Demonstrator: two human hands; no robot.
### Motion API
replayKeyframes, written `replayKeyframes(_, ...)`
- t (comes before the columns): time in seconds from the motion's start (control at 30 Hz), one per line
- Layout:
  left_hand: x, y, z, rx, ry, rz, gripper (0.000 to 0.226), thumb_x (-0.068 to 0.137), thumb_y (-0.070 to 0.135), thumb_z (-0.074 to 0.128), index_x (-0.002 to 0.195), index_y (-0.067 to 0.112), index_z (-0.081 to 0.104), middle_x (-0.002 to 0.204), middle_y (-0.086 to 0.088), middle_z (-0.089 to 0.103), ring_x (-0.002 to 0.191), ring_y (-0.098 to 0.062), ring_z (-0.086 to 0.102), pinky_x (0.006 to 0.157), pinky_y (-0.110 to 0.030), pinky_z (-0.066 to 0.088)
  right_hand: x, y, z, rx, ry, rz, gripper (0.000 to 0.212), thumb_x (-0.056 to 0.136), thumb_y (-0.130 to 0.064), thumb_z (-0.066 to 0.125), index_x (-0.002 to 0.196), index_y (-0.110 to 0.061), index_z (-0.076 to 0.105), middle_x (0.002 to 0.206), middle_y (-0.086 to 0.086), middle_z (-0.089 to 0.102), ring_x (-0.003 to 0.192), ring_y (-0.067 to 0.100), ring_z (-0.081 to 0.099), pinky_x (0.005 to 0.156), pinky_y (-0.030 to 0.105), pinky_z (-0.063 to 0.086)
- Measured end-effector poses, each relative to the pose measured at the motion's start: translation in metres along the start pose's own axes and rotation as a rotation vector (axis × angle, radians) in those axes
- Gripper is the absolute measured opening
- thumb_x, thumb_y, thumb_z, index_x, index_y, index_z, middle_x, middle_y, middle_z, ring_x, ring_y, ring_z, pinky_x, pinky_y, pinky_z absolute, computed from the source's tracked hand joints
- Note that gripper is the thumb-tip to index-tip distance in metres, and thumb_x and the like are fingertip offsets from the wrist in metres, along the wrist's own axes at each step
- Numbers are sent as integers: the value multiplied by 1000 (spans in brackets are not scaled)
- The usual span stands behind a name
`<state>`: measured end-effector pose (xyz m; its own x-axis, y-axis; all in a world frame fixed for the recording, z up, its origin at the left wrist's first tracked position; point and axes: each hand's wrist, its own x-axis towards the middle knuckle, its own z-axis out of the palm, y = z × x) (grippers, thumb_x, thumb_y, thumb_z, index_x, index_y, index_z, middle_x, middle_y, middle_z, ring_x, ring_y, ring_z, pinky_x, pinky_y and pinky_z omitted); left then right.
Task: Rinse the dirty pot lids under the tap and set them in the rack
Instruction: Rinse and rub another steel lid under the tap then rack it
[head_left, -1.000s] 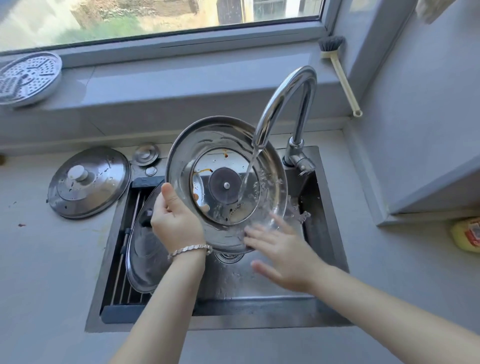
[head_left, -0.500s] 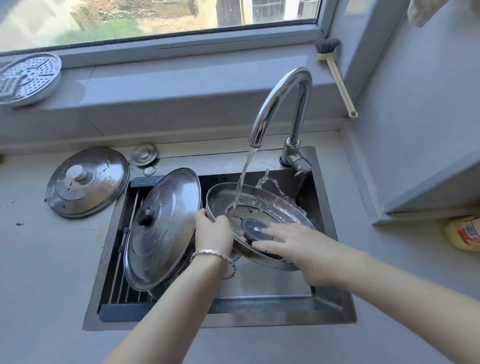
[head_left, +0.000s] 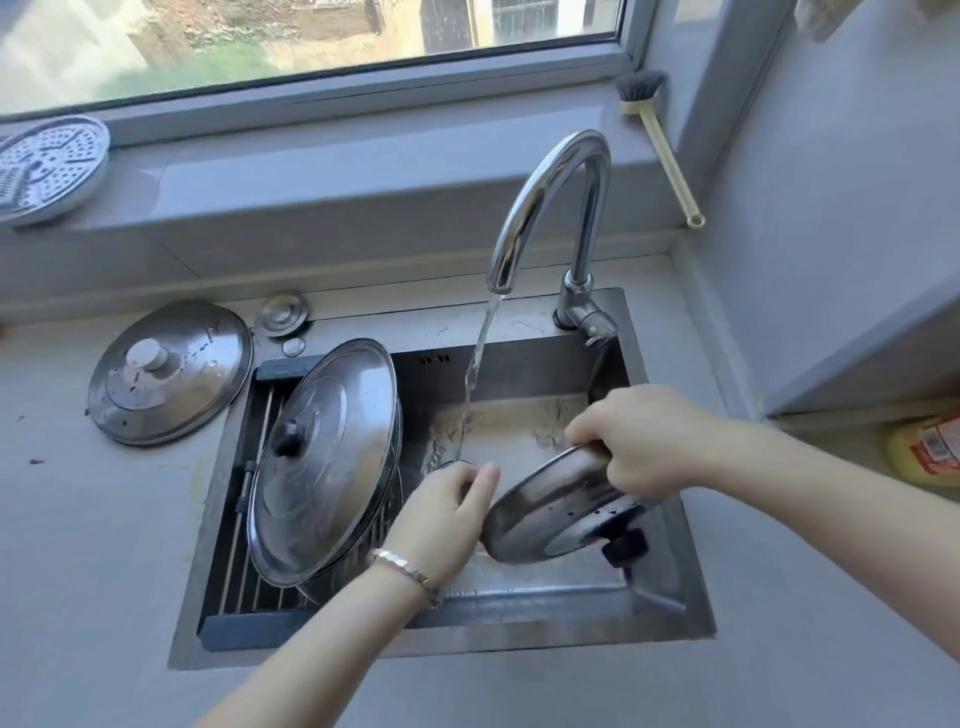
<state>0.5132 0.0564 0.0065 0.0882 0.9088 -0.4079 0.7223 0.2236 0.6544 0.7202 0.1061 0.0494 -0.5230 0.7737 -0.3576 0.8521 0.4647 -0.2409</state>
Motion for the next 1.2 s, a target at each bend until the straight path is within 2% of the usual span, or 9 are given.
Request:
replayKeyframes(0.13, -4, 20, 10, -352, -148, 239, 37, 78, 57, 45, 57, 28, 54, 58, 16, 50, 56, -2, 44, 55, -23, 36, 23, -3, -24, -1, -126, -120, 16, 51, -3, 35, 61, -15, 40, 55, 3, 43, 54, 18, 38, 45, 29, 23)
replayKeyframes(0.27, 1, 23, 22, -600, 108, 179, 56, 79, 46, 50, 54, -4, 51, 58, -4, 38, 57, -12, 34, 55, -26, 26, 38, -2, -33, 309, -76, -104, 34, 45, -3, 25, 59, -23, 48, 60, -6, 49, 59, 14, 43, 49, 23, 33)
replayKeyframes(0.37, 4, 28, 21, -744, 249, 101, 57, 84, 51, 47, 60, -1, 53, 62, -9, 43, 61, -18, 37, 60, -30, 30, 51, -4, -15, 654, 245, -15, 61, 65, 13, 37, 100, -30, 63, 105, -13, 60, 102, 3, 50, 85, 8, 36)
replayKeyframes(0.43, 11, 33, 18, -865, 327, -55, 51, 87, 47, 44, 68, 2, 58, 68, -16, 55, 64, -23, 48, 65, -33, 41, 63, -14, 0, 812, 477, 201, 53, 86, 1, 42, 135, -19, 43, 140, -2, 42, 132, 9, 31, 107, 17, 21)
replayKeyframes(0.5, 22, 36, 16, -961, 390, -177, 47, 91, 44, 43, 68, 8, 62, 75, -16, 63, 72, -25, 57, 72, -35, 46, 72, -35, 19, 940, 478, 345, 50, 99, -24, 33, 146, -14, 21, 155, 1, 19, 142, 12, 13, 115, 27, 10)
replayKeyframes(0.7, 38, 31, 0, -1030, 489, -308, 47, 93, 46, 41, 66, 13, 62, 58, 4, 68, 55, -9, 64, 50, -15, 50, 74, -87, 50, 704, 516, 103, 69, 91, -52, 17, 149, -18, 3, 152, -13, -8, 136, -5, -17, 113, 21, -11)
replayKeyframes(0.87, 33, 29, 2, -999, 544, -302, 55, 90, 49, 43, 48, 18, 59, 54, 2, 63, 58, -16, 57, 63, -29, 48, 110, -54, 12, 838, 398, 451, 61, 99, -42, 21, 148, -9, 7, 158, 6, 2, 144, 15, -3, 117, 32, -2)
replayKeyframes(1.07, 43, 19, -10, -1000, 550, -319, 50, 90, 49, 45, 59, 14, 64, 51, 6, 68, 61, -15, 65, 60, -27, 51, 77, -100, 40, 628, 533, 37, 63, 91, -37, 21, 148, -15, 10, 157, 0, 2, 138, 0, -12, 111, 17, -14)
replayKeyframes(1.2, 38, 21, -4, -927, 559, -311, 59, 89, 50, 44, 39, 20, 46, 37, 11, 45, 47, -18, 42, 55, -30, 38, 105, -67, 24, 838, 395, 386, 57, 100, -38, 19, 149, -11, 8, 158, 5, 0, 144, 14, -6, 116, 32, -3)
